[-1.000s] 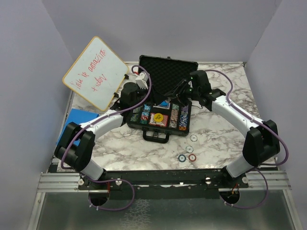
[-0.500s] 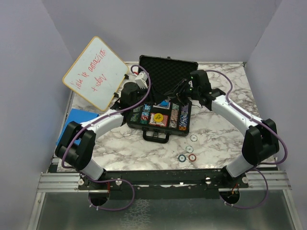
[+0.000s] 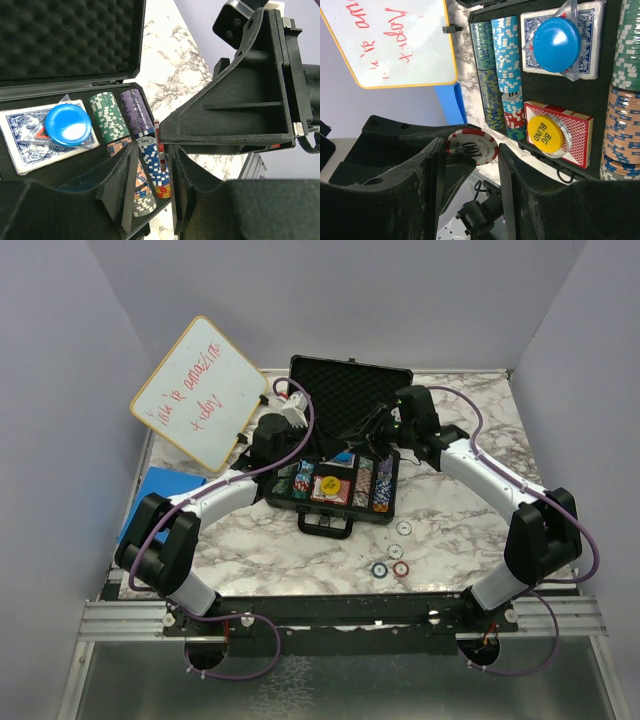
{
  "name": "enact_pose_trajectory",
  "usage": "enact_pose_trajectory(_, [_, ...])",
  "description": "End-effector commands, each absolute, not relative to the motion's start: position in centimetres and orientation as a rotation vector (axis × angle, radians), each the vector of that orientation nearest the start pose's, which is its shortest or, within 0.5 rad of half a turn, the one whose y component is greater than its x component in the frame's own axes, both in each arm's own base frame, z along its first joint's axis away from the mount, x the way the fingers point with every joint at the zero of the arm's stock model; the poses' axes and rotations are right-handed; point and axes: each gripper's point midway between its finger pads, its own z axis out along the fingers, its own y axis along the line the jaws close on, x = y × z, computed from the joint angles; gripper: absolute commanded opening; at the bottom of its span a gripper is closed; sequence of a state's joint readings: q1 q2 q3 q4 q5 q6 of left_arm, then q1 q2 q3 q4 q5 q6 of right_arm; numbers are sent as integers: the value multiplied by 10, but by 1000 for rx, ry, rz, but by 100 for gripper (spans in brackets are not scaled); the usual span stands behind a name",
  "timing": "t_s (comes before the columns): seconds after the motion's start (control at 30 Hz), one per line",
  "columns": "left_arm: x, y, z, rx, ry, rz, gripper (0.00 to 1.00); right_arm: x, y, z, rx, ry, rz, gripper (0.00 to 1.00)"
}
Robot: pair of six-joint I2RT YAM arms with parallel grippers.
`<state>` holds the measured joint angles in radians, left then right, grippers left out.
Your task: Pack up texas hold em set
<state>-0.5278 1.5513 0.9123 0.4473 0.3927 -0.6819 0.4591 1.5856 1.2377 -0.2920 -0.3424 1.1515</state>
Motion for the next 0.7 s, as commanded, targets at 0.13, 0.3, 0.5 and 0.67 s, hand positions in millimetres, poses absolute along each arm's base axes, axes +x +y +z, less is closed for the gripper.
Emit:
enact_pose_trajectory(0.13, [355,-316,219,168,1866,-1218,21,355,293,208,574,2390,1260,47])
enact_pose_trajectory(0.3, [355,-316,223,209,1842,-1199,0,358,293,204,567,2391,1248,48])
enact_pose_trajectory(0.5, [346,-305,224,538,1729,-995,0,377,271,224,560,2311,1112,71])
enact_pose_trajectory(0.67, [325,-288,207,1004,1623,-774,0,385,238,233,577,2244,1034,76])
